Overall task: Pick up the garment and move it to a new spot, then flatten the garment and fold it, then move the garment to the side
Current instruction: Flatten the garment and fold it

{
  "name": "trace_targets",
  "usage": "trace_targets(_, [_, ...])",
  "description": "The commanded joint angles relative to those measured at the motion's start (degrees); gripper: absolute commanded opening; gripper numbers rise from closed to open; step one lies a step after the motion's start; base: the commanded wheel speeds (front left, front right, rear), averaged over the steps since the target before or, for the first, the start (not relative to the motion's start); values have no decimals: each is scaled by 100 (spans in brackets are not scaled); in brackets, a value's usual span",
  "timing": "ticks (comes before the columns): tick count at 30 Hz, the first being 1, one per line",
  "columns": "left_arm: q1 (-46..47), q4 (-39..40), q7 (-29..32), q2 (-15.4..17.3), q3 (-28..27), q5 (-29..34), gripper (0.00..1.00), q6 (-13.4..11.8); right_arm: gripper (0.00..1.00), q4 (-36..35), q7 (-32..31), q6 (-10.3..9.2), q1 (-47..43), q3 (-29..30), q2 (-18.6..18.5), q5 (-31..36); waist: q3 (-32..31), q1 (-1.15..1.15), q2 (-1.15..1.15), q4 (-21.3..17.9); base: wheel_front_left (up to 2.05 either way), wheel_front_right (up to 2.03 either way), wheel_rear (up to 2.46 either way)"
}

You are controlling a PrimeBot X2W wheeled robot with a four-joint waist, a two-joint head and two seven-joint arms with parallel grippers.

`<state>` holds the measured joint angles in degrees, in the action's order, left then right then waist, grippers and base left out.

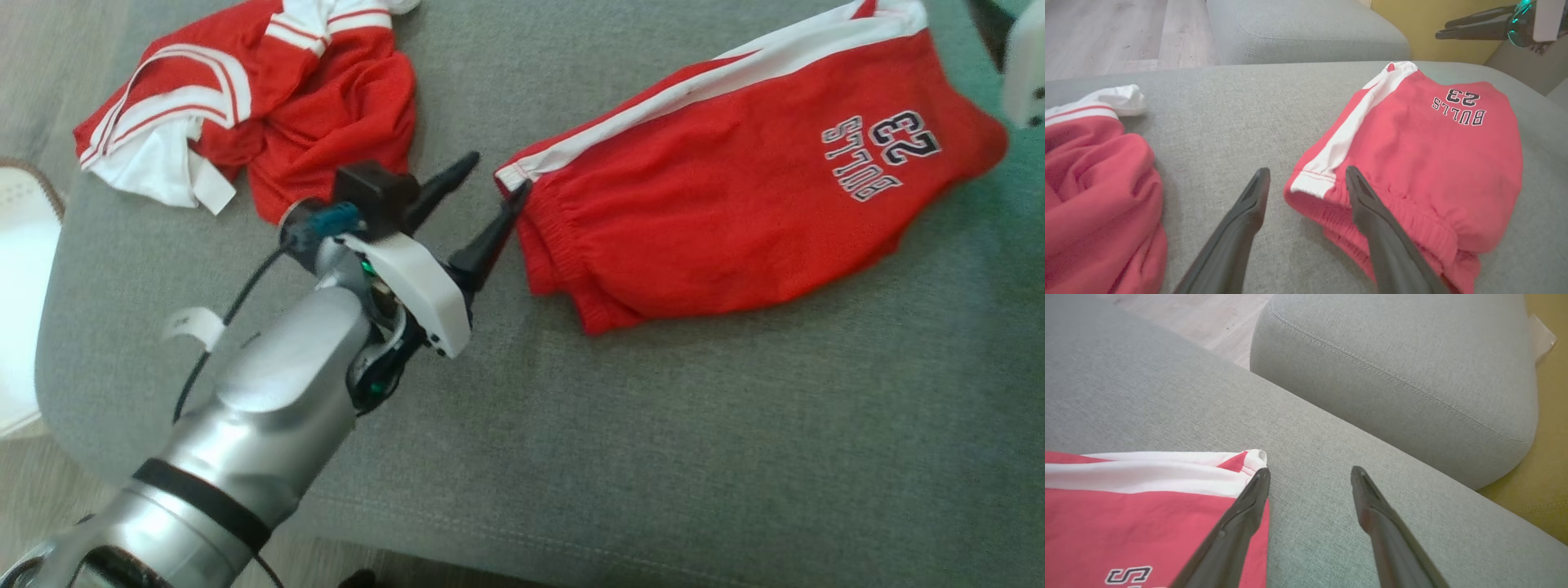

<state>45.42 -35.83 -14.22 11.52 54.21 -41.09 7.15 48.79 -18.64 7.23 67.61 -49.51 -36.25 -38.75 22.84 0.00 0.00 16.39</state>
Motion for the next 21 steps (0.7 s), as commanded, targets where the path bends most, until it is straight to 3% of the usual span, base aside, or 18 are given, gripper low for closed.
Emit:
trace_targets(1, [202,89,-73,140,-334,16,100,30,100,-7,193,25,46,-19,92,-46,-111,0,0,-92,0,0,0])
trace_targets(9, [-142,435,-76,275,-1080,287,100,-119,100,240,1284,25,-163,297,510,-448,-629,0,0,-382,0,0,0])
trace_targets(15, [-893,1147,-77,323,-2130,586,100,-504,100,67,2539,25,-792,735,1208,-813,-1301,0,0,-765,0,0,0])
trace_targets(18, [-1483,1590,-77,254,-2628,822,100,-693,100,-17,2992,25,-1397,1088,1728,-1008,-1662,0,0,-972,0,0,0])
trace_targets(21, [-1941,1865,-77,180,-2903,1011,100,-798,100,-154,3200,25,-1891,1315,2014,-944,-1874,0,0,-1097,0,0,0])
